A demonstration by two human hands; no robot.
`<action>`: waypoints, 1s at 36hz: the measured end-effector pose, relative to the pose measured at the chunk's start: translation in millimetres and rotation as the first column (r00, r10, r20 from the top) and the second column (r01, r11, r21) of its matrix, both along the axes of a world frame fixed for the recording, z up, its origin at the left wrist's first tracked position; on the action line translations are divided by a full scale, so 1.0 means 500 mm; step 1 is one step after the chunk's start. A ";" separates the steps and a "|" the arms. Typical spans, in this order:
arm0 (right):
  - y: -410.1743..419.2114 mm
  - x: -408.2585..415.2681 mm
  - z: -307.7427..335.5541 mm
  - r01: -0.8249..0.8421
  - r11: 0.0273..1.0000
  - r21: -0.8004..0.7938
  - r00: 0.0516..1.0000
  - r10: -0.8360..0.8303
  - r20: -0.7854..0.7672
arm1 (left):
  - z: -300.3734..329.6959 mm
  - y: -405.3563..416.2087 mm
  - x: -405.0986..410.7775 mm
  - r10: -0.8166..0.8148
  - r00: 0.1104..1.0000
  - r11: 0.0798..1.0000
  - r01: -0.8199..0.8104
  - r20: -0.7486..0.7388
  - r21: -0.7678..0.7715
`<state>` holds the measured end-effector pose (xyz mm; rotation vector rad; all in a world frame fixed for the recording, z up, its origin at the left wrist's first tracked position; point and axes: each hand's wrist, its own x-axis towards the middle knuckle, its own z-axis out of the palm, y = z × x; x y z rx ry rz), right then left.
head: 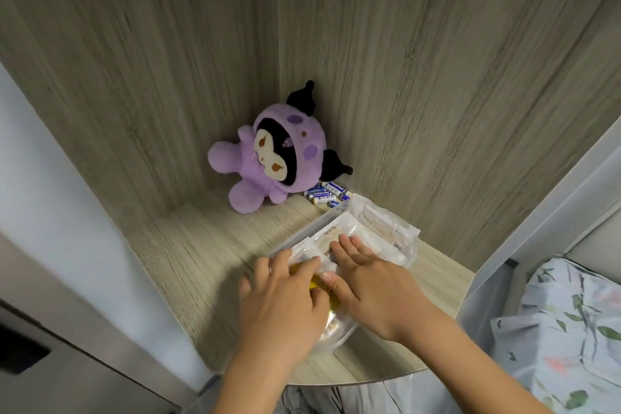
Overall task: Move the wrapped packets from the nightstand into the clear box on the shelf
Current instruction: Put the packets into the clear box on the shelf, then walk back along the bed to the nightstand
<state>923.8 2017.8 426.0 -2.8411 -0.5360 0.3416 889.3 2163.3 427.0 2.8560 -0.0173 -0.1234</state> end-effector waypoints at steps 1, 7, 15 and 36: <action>0.000 0.000 0.001 -0.003 1.000 0.008 1.000 0.002 0.008 | 0.003 -0.002 0.004 -0.001 1.000 1.000 0.001 -0.005 0.018; -0.031 0.001 -0.008 0.036 0.945 0.326 0.988 -0.082 0.129 | 0.007 -0.001 0.026 -0.032 0.999 0.998 0.031 0.018 0.053; -0.161 -0.118 -0.010 0.430 0.774 0.464 0.735 -0.599 0.317 | 0.025 0.014 0.060 -0.292 0.903 0.952 0.307 0.315 -0.001; -0.169 -1.048 -0.042 0.935 -0.350 -0.049 -0.329 -0.913 0.242 | -0.012 -0.479 -0.469 -0.982 -0.188 -0.183 0.950 -0.004 0.252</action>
